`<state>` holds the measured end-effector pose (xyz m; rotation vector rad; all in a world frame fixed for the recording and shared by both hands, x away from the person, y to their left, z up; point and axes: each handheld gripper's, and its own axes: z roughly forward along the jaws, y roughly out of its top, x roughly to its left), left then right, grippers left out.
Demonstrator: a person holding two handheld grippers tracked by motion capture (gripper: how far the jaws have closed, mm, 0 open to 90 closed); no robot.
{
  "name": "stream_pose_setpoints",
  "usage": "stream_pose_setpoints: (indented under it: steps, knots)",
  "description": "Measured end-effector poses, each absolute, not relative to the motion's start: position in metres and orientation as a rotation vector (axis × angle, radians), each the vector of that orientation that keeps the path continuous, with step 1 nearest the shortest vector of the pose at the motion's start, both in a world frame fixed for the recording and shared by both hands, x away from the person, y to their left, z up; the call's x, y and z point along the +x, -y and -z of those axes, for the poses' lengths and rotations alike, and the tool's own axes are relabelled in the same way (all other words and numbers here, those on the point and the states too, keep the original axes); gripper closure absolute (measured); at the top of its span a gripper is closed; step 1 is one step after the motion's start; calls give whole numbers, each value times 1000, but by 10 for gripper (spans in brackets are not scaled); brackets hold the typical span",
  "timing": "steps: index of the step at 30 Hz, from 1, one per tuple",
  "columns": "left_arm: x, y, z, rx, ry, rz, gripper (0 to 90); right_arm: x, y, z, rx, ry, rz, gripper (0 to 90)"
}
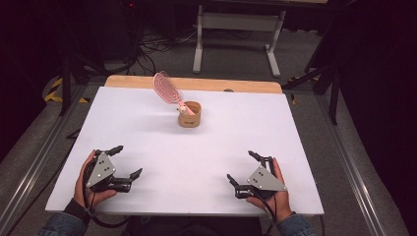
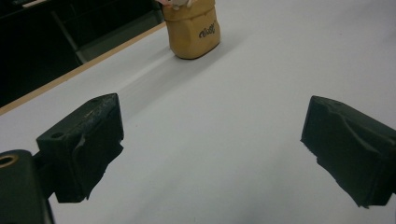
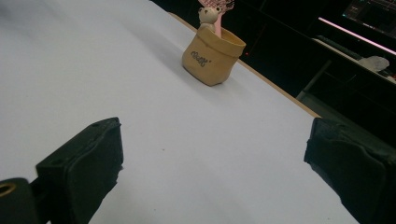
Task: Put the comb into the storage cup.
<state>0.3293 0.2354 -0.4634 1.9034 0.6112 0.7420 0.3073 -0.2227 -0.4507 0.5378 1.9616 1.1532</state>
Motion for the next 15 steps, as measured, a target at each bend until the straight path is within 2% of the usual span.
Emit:
stream_pose_setpoints:
  steps: [15]
  knots:
    - [333, -234, 465, 1897, -625, -732, 68, 308, 224, 451, 557, -1960, -1163, 43]
